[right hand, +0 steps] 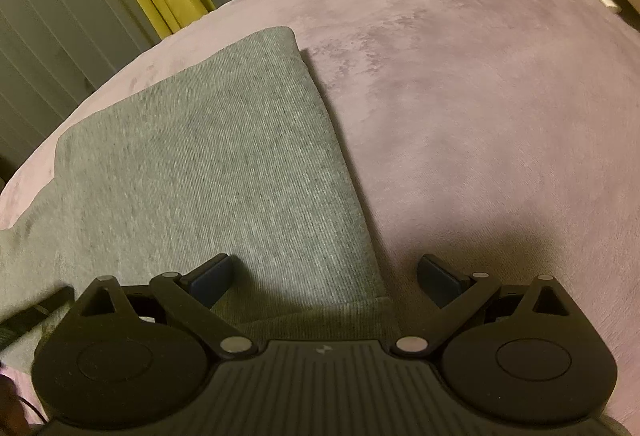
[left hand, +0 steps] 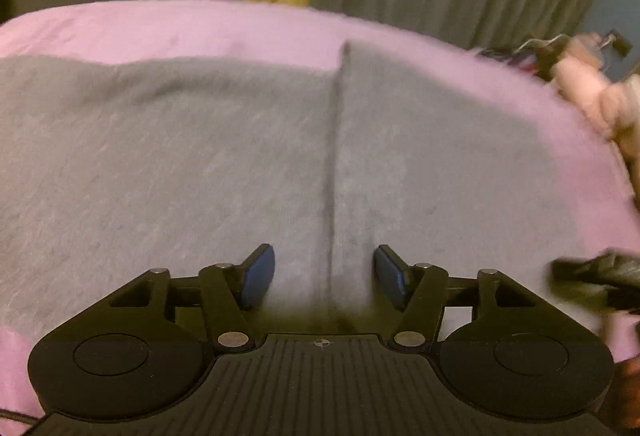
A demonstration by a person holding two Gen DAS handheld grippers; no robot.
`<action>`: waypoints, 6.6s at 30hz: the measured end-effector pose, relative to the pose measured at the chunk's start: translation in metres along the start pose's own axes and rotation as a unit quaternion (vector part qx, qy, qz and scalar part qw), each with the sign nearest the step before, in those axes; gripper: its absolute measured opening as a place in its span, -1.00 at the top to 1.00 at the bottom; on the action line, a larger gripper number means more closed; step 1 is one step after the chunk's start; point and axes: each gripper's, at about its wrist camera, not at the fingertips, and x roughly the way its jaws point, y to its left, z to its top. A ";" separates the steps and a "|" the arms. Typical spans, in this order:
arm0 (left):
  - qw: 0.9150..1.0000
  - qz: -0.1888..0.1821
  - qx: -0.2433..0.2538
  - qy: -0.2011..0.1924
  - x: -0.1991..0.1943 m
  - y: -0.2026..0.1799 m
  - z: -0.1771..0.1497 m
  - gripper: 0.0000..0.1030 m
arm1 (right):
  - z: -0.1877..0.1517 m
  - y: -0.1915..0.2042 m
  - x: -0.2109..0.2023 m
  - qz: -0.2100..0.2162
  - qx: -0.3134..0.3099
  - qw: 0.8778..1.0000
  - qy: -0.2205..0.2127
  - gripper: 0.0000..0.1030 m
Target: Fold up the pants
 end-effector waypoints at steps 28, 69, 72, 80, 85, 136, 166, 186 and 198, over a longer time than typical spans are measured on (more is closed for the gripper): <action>0.827 -0.007 -0.526 -0.196 -0.101 0.326 -0.051 -0.87 | 0.000 0.004 0.003 -0.013 -0.002 1.000 0.002 -0.93; 0.985 -0.121 -0.024 -0.117 -0.067 -0.001 0.003 0.21 | 0.000 -0.004 -0.003 0.005 0.041 0.999 -0.012 -0.92; 0.985 -0.116 -0.066 -0.107 -0.073 0.015 -0.009 -0.15 | 0.000 -0.004 -0.006 0.010 0.044 0.999 -0.012 -0.92; 0.940 -0.037 -0.301 -0.160 -0.113 0.132 -0.006 -0.55 | -0.011 0.055 -0.032 0.031 -0.126 0.987 -0.094 -0.92; 0.906 0.011 -0.378 -0.191 -0.131 0.190 -0.019 -0.62 | -0.032 0.117 -0.038 0.054 -0.253 0.957 -0.134 -0.92; 0.821 0.324 -0.454 -0.122 -0.158 0.288 -0.063 -0.83 | -0.099 0.347 0.017 0.137 -0.552 0.792 -0.223 -0.45; 0.885 0.241 -0.375 -0.136 -0.172 0.219 -0.021 -0.85 | 0.012 0.111 -0.085 0.156 -0.021 0.976 -0.150 0.04; 0.953 0.181 -0.227 -0.086 -0.128 0.100 -0.011 -0.87 | 0.013 0.028 0.020 0.181 0.145 0.972 -0.029 -0.42; 0.969 0.146 -0.170 -0.101 -0.105 0.065 -0.035 -0.87 | 0.020 0.041 0.031 0.198 0.143 0.969 -0.035 -0.53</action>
